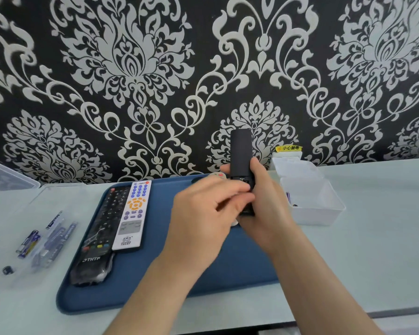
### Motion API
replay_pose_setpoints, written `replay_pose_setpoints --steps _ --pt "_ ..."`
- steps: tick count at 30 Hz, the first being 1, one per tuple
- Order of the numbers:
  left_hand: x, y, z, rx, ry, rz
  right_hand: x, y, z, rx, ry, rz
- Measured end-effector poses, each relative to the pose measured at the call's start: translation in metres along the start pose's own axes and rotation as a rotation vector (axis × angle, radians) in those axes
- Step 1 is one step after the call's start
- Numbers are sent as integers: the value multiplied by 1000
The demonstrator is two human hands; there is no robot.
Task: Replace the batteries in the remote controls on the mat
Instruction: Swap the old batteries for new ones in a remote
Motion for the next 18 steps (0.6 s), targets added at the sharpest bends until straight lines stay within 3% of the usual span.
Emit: replay_pose_setpoints --steps 2,4,8,18 --pt "-15 11 -7 -181 -72 254 -1 2 -1 -27 7 28" --pt "-29 12 -12 -224 -188 466 4 1 0 -30 48 50" --pt "-43 9 -19 -203 -405 458 9 -3 1 -13 77 71" --pt "-33 0 -8 -222 -256 384 0 7 -1 -83 27 102"
Point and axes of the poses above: each hand's wrist, its own z-axis towards the middle knuckle, its own x-axis out of the back of the hand, y = z × x, the point moved 8 cm from there along z, towards the middle knuckle, and after that the axes turned 7 degrees about x, right-handed, at the moved point
